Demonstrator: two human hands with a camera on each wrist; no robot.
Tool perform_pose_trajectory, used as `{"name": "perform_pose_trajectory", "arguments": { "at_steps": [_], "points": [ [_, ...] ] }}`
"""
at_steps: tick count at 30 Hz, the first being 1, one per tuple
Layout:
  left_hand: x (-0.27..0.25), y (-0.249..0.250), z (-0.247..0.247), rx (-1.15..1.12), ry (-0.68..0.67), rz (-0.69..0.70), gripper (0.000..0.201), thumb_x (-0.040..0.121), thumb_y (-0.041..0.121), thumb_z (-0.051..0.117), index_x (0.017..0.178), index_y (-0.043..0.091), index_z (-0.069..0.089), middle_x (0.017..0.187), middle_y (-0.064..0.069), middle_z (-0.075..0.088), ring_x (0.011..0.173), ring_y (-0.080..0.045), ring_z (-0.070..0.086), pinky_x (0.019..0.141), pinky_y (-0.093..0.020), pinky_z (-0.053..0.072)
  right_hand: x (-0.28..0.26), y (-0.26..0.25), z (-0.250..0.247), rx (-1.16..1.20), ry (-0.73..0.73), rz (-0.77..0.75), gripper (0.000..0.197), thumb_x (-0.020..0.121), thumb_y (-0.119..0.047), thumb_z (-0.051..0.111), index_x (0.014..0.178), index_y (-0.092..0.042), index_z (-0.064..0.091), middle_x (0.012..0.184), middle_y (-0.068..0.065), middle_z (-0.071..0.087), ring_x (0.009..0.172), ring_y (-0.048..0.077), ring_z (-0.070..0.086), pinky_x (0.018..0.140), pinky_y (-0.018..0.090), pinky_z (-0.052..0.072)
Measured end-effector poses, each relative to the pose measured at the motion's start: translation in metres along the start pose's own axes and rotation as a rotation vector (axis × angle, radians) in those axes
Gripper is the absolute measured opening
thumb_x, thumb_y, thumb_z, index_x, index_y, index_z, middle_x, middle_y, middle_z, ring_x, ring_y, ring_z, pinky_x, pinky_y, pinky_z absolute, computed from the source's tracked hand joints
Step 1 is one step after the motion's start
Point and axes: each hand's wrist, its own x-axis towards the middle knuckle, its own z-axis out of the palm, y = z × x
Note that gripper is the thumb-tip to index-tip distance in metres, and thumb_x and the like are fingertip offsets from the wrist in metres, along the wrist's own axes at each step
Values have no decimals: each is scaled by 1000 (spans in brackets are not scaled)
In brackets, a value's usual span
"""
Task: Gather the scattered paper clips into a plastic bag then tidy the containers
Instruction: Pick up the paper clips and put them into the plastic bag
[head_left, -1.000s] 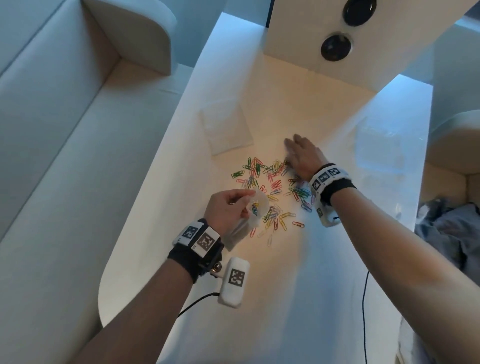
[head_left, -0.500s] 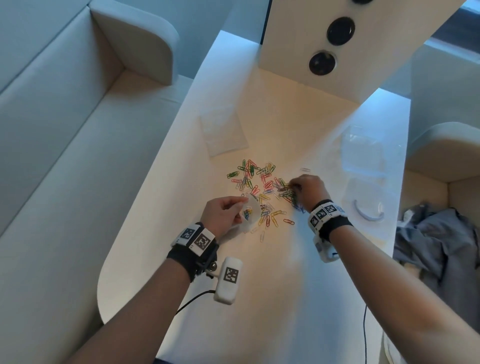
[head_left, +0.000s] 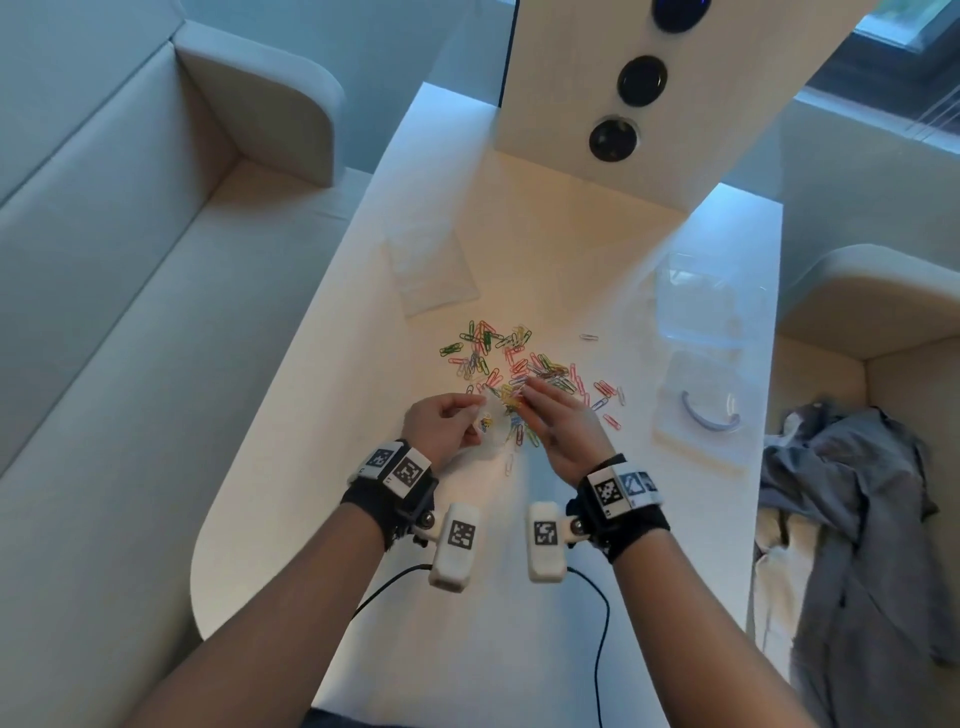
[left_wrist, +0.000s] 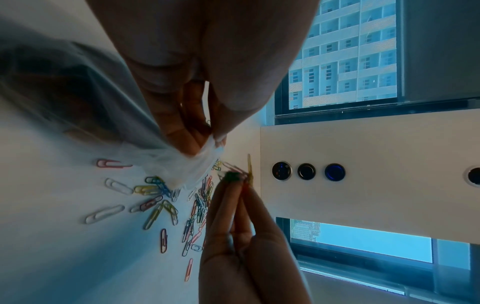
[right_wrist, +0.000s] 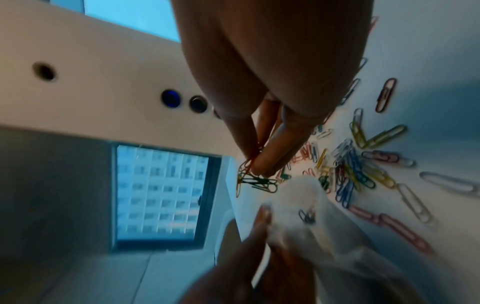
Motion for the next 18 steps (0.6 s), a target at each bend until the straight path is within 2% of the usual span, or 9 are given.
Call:
{"name": "perform_pose_trajectory", "arguments": {
  "at_steps": [4, 7, 12, 15, 18],
  "points": [
    [2, -2, 2, -3, 4, 2, 15, 92, 12, 63, 99, 16, 75, 71, -4, 69, 62, -14, 65, 78, -36, 59, -9, 14, 15, -315, -7, -106, 21, 90, 6, 58, 111, 4, 64, 102, 18, 69, 87, 22, 70, 79, 26, 59],
    [4, -3, -1, -9, -15, 10, 16, 91, 13, 63, 92, 23, 75, 71, 0, 70, 64, -16, 66, 82, -39, 59, -11, 16, 18, -545, 9, -113, 30, 88, 12, 55, 114, 2, 65, 104, 19, 70, 89, 23, 71, 81, 29, 59],
    [3, 0, -2, -20, -23, 25, 16, 91, 11, 63, 92, 22, 74, 67, 3, 69, 61, -13, 63, 81, -38, 59, -10, 16, 19, -958, 20, -338, 23, 82, 6, 67, 101, -5, 72, 88, 14, 73, 72, 20, 72, 64, 21, 59],
    [2, -2, -3, 12, -32, 51, 15, 91, 11, 62, 94, 20, 74, 67, 4, 69, 62, -13, 64, 78, -34, 59, -5, 14, 19, -1194, -45, -403, 11, 81, -10, 73, 91, -14, 77, 82, 2, 75, 73, 14, 71, 74, 27, 60],
    [2, -3, -3, 24, -46, 56, 14, 91, 13, 63, 95, 21, 75, 75, 0, 73, 63, -13, 67, 77, -33, 59, -4, 1, 23, -1470, -242, -380, 14, 87, -14, 66, 91, -19, 78, 90, -1, 76, 81, 11, 70, 81, 28, 57]
  ]
}}
